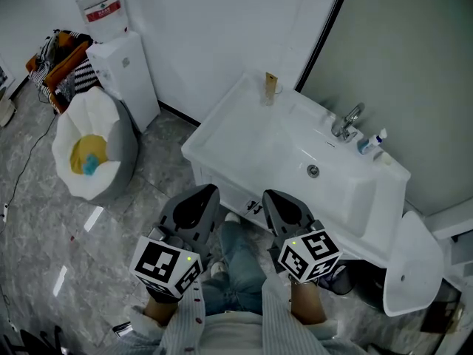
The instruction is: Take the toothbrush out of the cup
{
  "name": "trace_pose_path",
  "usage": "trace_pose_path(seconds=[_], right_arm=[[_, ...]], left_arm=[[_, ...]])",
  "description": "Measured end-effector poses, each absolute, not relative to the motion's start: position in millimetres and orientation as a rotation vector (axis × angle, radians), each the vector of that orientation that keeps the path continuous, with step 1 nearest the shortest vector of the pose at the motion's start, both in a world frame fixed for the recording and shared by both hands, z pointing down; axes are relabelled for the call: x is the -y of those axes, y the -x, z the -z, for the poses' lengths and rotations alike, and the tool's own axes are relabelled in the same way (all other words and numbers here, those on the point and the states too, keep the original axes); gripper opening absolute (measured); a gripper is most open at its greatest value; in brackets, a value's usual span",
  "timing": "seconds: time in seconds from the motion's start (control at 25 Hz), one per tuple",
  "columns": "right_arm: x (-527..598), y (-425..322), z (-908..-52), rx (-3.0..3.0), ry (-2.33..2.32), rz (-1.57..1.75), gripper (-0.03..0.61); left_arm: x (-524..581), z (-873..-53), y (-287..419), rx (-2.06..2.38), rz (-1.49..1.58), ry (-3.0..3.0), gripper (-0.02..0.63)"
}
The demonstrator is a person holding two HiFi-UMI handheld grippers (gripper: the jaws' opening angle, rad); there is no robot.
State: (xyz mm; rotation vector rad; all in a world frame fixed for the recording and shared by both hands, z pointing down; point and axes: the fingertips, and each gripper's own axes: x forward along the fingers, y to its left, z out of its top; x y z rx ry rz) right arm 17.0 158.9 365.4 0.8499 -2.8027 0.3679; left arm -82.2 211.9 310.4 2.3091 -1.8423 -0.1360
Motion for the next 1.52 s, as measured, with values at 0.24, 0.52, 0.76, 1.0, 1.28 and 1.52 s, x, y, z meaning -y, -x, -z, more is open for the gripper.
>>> trace_pose_path(seconds=[0.24, 0.52, 0.76, 1.0, 1.28, 1.52], right_arm=[[-121.5, -6.8, -371.2, 2.815, -0.858, -0.376, 0.011], [-62.8, 20.3, -377.0, 2.813, -0.861, -0.403, 0.011], [1.6, 34.3, -375.8, 2.797, -0.877, -0.426, 0.011], [62.0, 44.2, -370.1, 2.784, -0.901, -0.449, 0.011], [123.7, 45.0, -370.9, 2.764, -0.935, -0.462, 0.011], [158.3, 44.1, -375.0, 2.746, -0.97, -0.473, 0.011]], left_arm=[[-184.2, -316.8, 96.4, 1.865, 0.127, -2.302, 0.026], [-123.3, -319.5, 120.3, 1.856, 0.102, -2.306, 0.026], [-53.8, -317.0, 130.0, 1.819, 0.084, -2.321, 0.026], [13.5, -309.7, 135.2, 1.775, 0.061, -2.347, 0.026], [79.8, -313.2, 132.6, 1.725, 0.015, -2.374, 0.026], [117.3, -320.1, 129.7, 1.682, -0.014, -2.388, 0.026]])
